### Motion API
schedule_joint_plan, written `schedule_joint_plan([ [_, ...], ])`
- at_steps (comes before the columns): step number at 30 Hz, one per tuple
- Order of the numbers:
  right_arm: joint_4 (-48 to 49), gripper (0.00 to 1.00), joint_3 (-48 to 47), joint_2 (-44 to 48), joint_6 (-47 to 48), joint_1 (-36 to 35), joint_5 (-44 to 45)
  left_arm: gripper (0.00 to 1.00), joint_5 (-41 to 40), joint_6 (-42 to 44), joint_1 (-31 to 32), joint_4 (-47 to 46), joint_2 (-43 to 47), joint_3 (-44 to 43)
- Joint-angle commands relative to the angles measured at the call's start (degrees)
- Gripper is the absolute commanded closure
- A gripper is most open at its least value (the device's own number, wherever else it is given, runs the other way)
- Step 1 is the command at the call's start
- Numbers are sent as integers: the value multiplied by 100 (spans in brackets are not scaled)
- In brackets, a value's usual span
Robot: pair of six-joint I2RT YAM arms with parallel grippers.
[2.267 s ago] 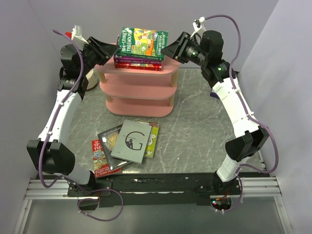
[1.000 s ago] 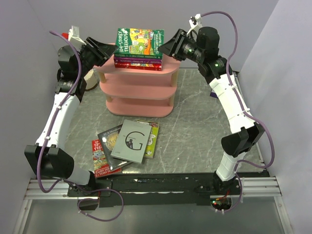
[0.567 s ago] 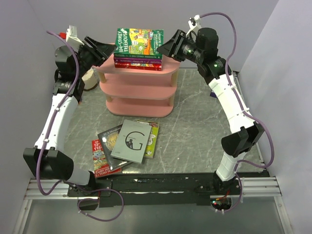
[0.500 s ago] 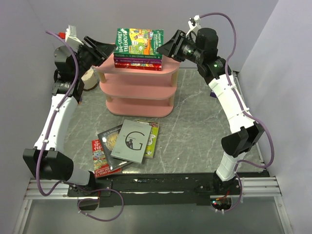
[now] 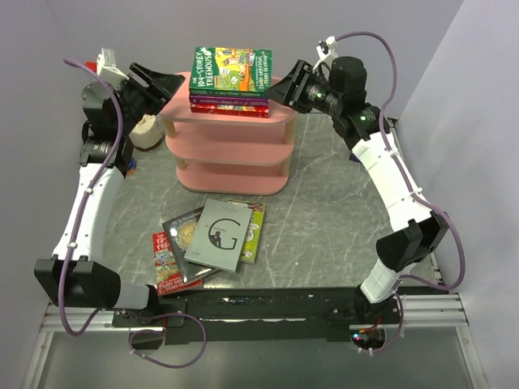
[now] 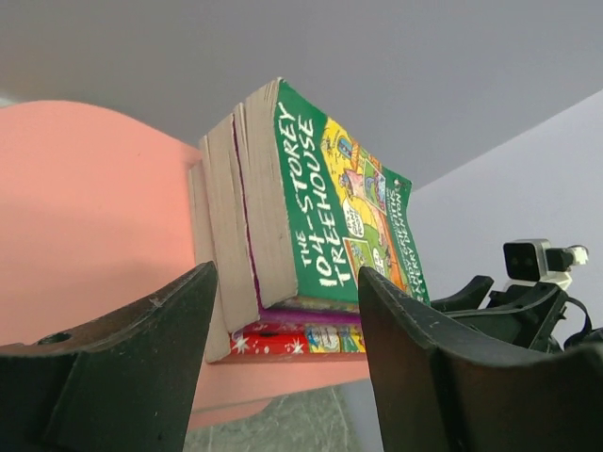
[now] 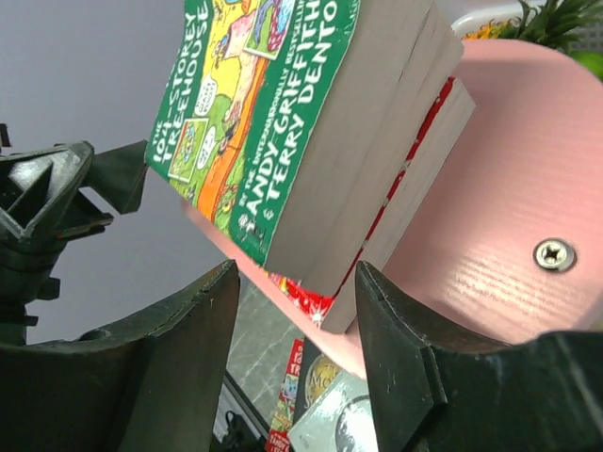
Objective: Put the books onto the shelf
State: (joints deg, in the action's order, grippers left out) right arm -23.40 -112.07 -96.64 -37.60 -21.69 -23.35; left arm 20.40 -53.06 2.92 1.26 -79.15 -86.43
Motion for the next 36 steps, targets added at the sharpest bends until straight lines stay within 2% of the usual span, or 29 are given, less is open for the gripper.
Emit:
schedule_joint_plan([
  [1,406,40,220,374,-45,34,-46,33,7,-178,-28,-238,217,223],
  [6,669,39,405,383,-159,42,-169,33,437,-486,-28,-643,93,329],
  [17,564,39,-60,14,-195,-2,-275,34,675,-671,-19,-899,-232,162],
  [23,617,40,-61,-22,-186,-37,-301,38,798,-723,-19,-996,-346,127],
  [36,635,48,-8,-22,-133,-204,-328,55,1009,-601,130,-1057,-469,4],
])
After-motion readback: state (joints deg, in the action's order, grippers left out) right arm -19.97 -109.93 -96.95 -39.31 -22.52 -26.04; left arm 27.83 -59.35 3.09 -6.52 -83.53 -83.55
